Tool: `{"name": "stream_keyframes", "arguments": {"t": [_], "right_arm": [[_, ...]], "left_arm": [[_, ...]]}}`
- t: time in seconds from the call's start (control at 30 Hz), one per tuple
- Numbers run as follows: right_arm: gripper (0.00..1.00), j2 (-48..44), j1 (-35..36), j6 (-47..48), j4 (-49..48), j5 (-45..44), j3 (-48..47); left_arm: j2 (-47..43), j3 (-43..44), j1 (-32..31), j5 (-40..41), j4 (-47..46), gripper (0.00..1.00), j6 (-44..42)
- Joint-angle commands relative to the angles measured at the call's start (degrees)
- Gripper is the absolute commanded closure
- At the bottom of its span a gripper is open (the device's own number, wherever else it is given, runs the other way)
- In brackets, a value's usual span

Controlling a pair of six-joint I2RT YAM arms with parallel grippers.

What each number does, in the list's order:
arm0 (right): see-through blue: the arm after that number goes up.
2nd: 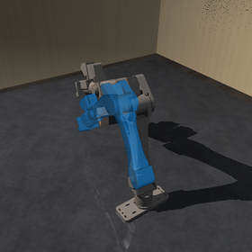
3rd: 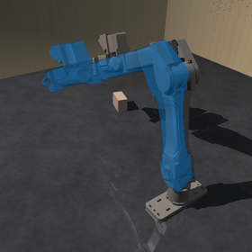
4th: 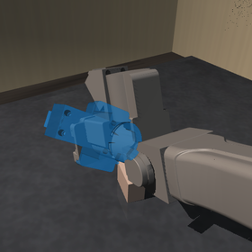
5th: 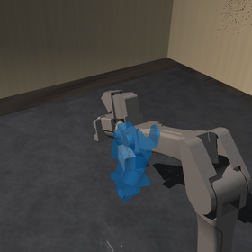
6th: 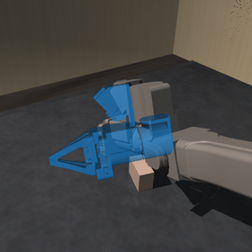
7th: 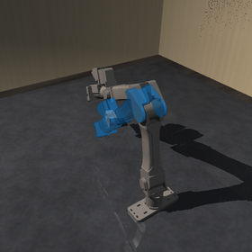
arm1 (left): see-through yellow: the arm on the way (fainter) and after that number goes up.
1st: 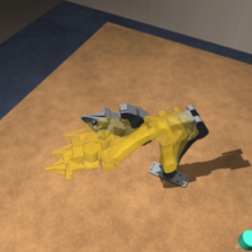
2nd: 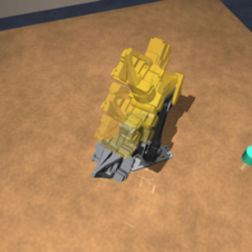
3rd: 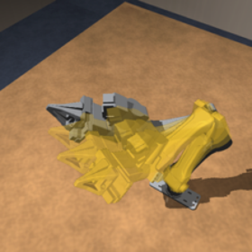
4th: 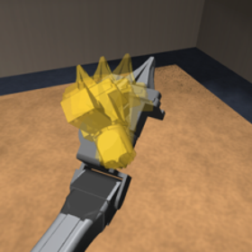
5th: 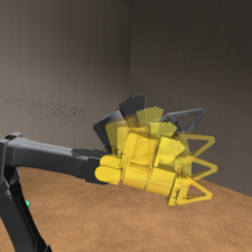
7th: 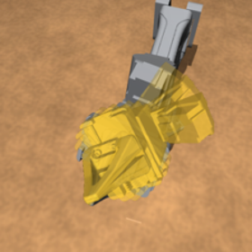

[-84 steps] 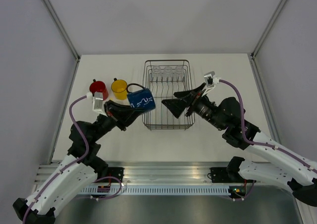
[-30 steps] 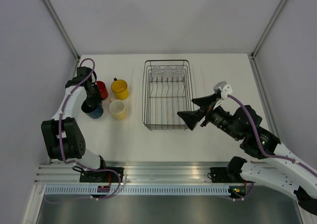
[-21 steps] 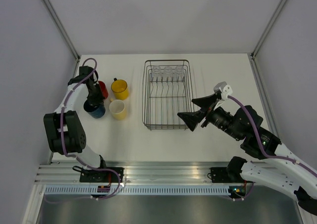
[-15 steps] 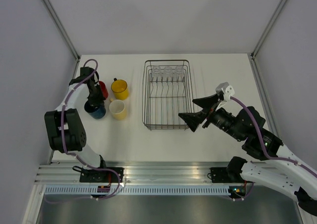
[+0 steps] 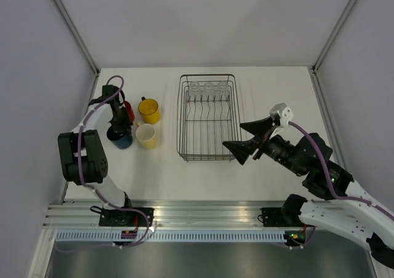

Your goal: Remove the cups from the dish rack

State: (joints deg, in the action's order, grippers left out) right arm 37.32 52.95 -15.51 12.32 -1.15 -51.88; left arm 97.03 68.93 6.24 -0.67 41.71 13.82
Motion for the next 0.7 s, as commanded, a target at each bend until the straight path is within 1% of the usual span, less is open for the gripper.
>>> {"name": "stream_keyframes", "arguments": {"t": [0.0, 0.03, 0.1, 0.3, 0.43, 0.47, 0.53, 0.57, 0.6, 0.63, 0.67], "right_arm": [[0.02, -0.76, -0.21, 1.36, -0.89, 0.09, 0.37], [0.02, -0.85, -0.21, 1.44, -0.72, -0.26, 0.29], [0.02, -0.76, -0.21, 1.45, -0.54, -0.34, 0.2], [0.02, -0.14, -0.21, 1.53, -0.45, -0.87, -0.15], [0.02, 1.7, -0.21, 0.83, -0.36, -3.85, -0.07], [0.02, 3.01, -0.21, 0.57, -0.19, -4.91, -0.07], [0.02, 4.42, -0.21, 0.13, 0.16, -8.16, -0.07], [0.02, 5.73, -0.21, -0.57, 0.16, -9.13, -0.07], [0.02, 6.18, -0.13, -1.1, 0.25, -10.44, -0.15], [0.02, 6.53, -0.21, -1.28, 0.25, -11.93, -0.15], [0.02, 6.97, -0.21, -1.89, 0.16, -12.82, -0.07]], "left_arm": [[-1.67, -0.19, -0.17, -1.62, -1.72, 0.83, -1.08], [-1.93, -0.28, -0.09, -1.71, -1.81, 0.77, -1.08], [-2.9, -0.55, -0.09, -1.79, -1.72, 0.72, -1.08], [-5.8, -0.72, -0.18, -2.32, -1.46, 0.63, -1.43], [-10.28, -0.63, -0.17, -2.06, -1.11, 0.5, -1.26], [-12.55, -0.72, -0.18, -1.97, -1.02, 0.43, -1.17], [-14.85, -0.9, -0.17, -1.8, -1.02, 0.34, -1.17], [-17.29, -1.16, -0.09, -1.79, -1.02, 0.25, -1.08], [-18.36, -1.16, -0.09, -1.71, -1.11, 0.2, -0.99], [-19.68, -1.25, -0.17, -1.62, -1.11, 0.07, -0.91], [-21.6, -1.25, -0.18, -1.62, -1.11, 0.03, -0.9]]}}
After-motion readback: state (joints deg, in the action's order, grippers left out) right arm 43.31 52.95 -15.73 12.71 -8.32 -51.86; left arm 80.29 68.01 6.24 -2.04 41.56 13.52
